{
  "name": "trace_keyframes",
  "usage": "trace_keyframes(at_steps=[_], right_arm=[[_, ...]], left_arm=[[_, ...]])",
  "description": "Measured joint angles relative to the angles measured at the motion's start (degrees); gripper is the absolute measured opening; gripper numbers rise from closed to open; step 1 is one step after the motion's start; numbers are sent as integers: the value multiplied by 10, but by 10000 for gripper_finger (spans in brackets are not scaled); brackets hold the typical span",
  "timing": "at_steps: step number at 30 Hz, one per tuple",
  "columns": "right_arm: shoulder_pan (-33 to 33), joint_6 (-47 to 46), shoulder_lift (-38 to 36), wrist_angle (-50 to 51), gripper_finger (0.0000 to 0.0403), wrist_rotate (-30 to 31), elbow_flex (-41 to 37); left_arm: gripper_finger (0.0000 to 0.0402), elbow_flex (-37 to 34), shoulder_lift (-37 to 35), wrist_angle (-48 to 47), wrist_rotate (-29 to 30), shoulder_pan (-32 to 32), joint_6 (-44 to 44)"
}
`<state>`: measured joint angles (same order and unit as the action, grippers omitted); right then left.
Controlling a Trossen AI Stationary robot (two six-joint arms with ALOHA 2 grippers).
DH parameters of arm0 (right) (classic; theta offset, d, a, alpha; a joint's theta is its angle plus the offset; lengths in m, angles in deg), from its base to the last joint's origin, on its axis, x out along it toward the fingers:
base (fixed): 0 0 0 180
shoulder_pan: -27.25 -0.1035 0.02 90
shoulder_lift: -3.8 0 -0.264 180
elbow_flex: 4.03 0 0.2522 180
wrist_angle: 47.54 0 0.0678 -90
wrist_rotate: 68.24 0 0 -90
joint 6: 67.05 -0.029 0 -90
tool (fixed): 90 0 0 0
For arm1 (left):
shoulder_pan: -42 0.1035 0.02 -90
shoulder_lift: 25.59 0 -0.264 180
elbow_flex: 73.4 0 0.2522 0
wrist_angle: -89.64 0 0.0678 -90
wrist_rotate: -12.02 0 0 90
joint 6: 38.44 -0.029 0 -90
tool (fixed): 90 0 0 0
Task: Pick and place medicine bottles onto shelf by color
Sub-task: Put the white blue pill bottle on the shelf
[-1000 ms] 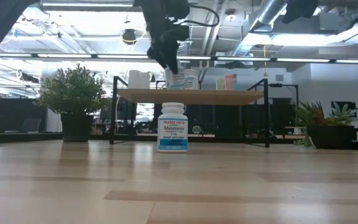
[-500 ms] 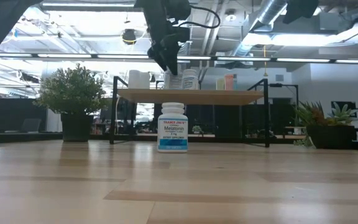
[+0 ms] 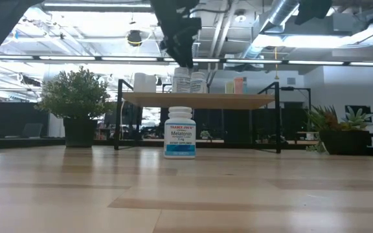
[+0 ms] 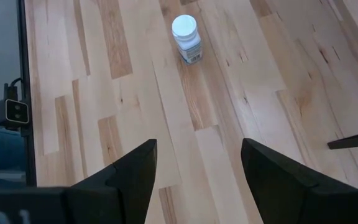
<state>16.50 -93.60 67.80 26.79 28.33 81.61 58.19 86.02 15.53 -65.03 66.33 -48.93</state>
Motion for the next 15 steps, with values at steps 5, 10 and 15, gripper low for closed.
trace_keyframes(at_steps=[5,10,15], right_arm=[[0,0,0,0,255,0,0],[0,0,0,0,255,0,0],[0,0,0,1,255,0,0]], left_arm=[[261,73,0,-50,22,-10,9],[261,112,-1,-196,24,-31,51],[261,75,-1,-256,53,-39,56]])
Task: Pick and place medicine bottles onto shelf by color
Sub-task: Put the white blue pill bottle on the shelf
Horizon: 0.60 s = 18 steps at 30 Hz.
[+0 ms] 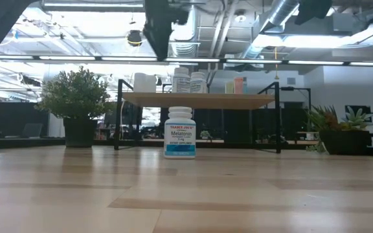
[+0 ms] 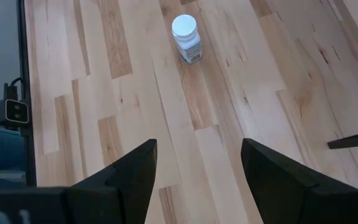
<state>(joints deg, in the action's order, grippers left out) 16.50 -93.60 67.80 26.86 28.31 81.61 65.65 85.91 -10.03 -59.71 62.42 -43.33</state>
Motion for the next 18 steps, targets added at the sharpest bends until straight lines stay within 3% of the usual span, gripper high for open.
trace_keyframes(at_steps=[4,10,18], right_arm=[[0,0,0,0,255,0,0],[0,-4,0,1,255,0,0],[0,-4,0,1,255,0,0]], left_arm=[[261,-45,2,36,43,1,9],[261,-95,2,99,53,3,-8],[261,-101,2,180,80,6,-37]])
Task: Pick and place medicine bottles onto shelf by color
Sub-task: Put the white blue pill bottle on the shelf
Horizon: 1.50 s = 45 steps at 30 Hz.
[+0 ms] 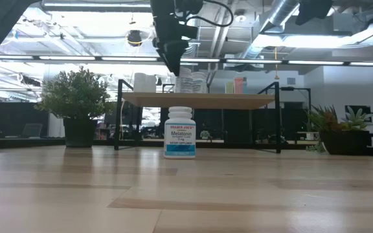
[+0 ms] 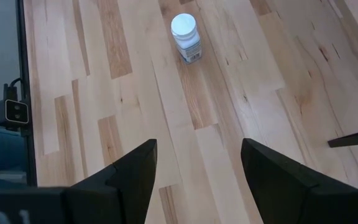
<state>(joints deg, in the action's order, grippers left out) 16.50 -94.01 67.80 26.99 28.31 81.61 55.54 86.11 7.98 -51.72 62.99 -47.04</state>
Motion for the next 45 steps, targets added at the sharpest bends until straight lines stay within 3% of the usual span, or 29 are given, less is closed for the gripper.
trace_keyframes(at_steps=[7,14,22,30,36,45], right_arm=[[0,0,0,0,255,0,0],[0,0,0,0,255,0,0],[0,14,2,-8,255,0,0],[11,32,46,-78,255,4,1],[31,126,127,-161,255,5,0],[46,202,235,-283,255,-9,0]], left_arm=[[261,0,0,15,0,11,-14],[261,3,0,8,43,12,-24],[261,3,-52,-62,63,-27,10],[261,4,-121,-142,-57,-99,70],[261,3,-137,-223,-81,-145,79],[261,-70,-213,-221,-106,-187,124]])
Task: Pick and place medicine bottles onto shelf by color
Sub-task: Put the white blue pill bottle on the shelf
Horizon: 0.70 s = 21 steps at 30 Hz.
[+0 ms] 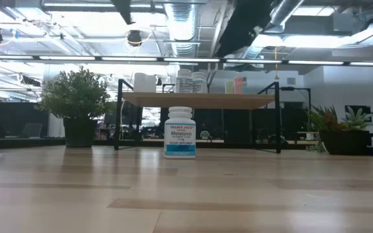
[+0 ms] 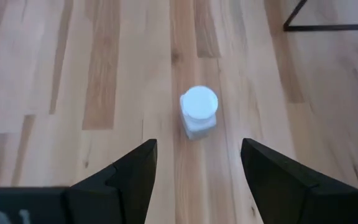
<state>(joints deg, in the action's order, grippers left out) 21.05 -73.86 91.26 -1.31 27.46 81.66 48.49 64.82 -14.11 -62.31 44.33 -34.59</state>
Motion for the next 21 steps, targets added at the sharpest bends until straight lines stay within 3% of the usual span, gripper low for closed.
trace_keyframes(at_steps=[10,21], right_arm=[[7,9,70,-39,255,-16,8],[6,28,82,9,281,-18,108]], left_arm=[[261,-147,-103,41,19,-31,81],[261,-159,-111,39,16,-57,118]])
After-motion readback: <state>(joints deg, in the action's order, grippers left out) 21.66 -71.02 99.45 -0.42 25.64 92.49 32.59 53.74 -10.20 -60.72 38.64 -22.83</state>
